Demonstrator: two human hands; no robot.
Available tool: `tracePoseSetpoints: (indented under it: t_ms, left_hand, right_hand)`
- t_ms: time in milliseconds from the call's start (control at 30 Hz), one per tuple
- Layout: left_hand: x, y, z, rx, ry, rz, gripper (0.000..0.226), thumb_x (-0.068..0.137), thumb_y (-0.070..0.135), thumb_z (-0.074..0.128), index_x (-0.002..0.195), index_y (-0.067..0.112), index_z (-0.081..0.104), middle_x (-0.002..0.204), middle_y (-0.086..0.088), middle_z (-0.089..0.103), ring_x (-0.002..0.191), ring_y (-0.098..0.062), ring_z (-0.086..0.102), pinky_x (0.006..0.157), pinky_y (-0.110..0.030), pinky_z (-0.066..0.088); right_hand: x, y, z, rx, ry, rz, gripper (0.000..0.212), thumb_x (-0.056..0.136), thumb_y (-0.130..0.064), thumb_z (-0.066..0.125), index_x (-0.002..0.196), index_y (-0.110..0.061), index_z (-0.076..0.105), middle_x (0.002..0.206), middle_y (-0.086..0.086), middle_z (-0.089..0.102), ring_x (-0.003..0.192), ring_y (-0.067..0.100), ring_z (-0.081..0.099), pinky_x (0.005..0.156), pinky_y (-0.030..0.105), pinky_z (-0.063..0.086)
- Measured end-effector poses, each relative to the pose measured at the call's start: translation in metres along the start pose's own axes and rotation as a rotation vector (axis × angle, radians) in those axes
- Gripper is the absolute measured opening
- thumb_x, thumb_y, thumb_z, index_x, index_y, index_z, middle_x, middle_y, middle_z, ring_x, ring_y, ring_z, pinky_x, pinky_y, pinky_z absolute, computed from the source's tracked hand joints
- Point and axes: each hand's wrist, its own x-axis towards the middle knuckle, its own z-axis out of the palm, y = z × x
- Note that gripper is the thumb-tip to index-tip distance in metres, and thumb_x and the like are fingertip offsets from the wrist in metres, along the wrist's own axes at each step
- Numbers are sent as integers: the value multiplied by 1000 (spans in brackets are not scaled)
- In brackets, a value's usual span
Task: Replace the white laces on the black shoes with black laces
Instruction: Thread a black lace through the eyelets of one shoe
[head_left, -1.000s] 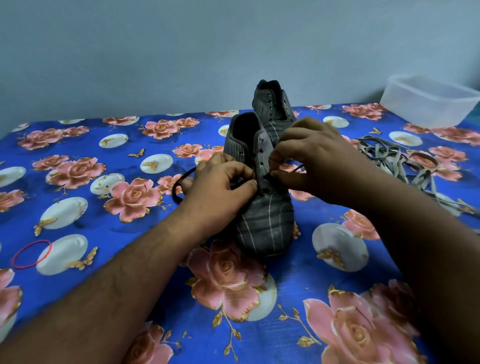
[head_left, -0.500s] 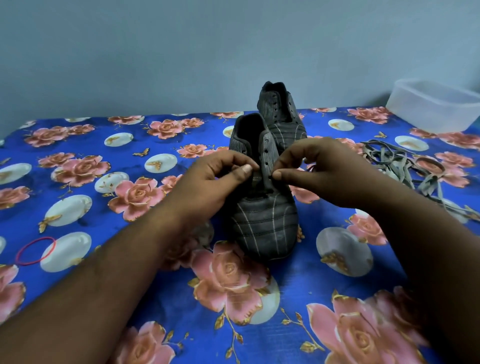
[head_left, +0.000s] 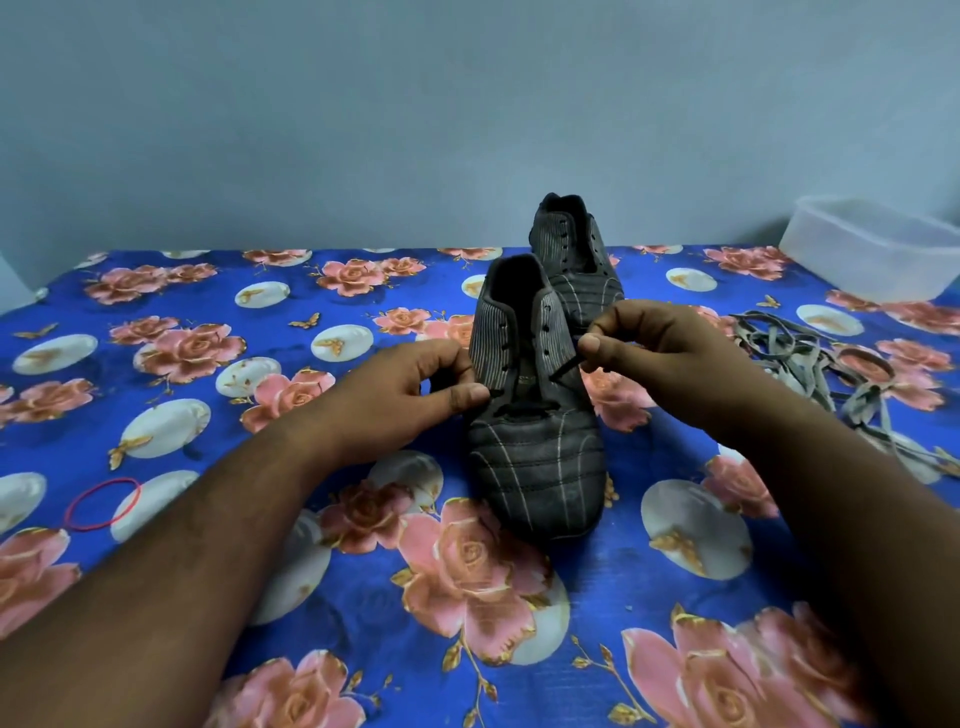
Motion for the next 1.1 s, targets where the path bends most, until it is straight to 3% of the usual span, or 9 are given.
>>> tracePoseSetpoints:
  t_ms: [67,267,367,467,567,733,833,967,1100]
  left_hand:
    - [-1,3,-4,0,23,2,23,93,37,65,83,17,60,71,16,59,63,2,50,62,-12,39]
    - [-3,6,-8,-313,-16,-79,22,89,26,67,85,6,59,66,2,60,62,-8,51,61,-19,44]
    - [-2,5,-2,-361,30,-143,30,90,37,70,90,7,63,66,0,54,61,-8,44,59,-20,38]
    - [-1,0,2,-265,49,-133,54,83,66,67,92,13,71,85,-22,65,79,-14,51,77,-33,41]
    - [1,0,2,-227,98,-139,55,78,65,69,85,11,72,83,-30,62,76,-18,47,75,-36,38]
    - [0,0,-2,-226,88,-134,29,83,46,79,83,18,73,72,-11,57,71,-18,45,71,-34,38]
    - [0,1,-5,-195,113,-122,11,92,23,73,82,20,70,66,19,60,63,3,48,65,-15,40]
    - [-2,-2,-9,-159,72,-122,10,95,18,68,87,13,69,67,21,59,63,5,49,65,-8,40]
    - [-3,-4,-15,-177,73,-136,8,94,17,70,88,11,72,68,20,64,64,7,54,66,-7,41]
  right_hand:
    - [1,0,1,25,22,-8,35,86,-37,67,89,-2,68,80,12,71,73,19,62,73,29,49]
    - [1,1,0,68,50,26,40,83,-34,69,88,6,64,62,-6,59,57,7,47,53,15,38]
    - [0,0,2,32,63,12,39,82,-36,70,86,2,64,69,1,60,62,10,46,56,18,39]
    - [0,-3,3,6,73,11,36,81,-38,71,86,-2,66,71,6,62,64,11,49,58,18,41]
    - [0,-4,2,-61,75,8,30,79,-42,71,83,-13,72,76,12,68,68,13,54,61,20,43]
    - [0,-3,1,-81,42,5,16,73,-38,76,76,-23,75,73,6,72,65,9,56,62,20,45]
    - [1,0,-1,-49,52,25,20,73,-39,77,78,-19,76,74,9,72,67,11,57,64,25,45]
    - [1,1,-4,-62,39,33,30,76,-44,73,81,-15,76,79,17,68,68,16,52,62,27,40]
    - [0,3,-9,-34,20,82,28,85,-29,73,87,-1,74,56,-6,58,50,0,43,50,13,35]
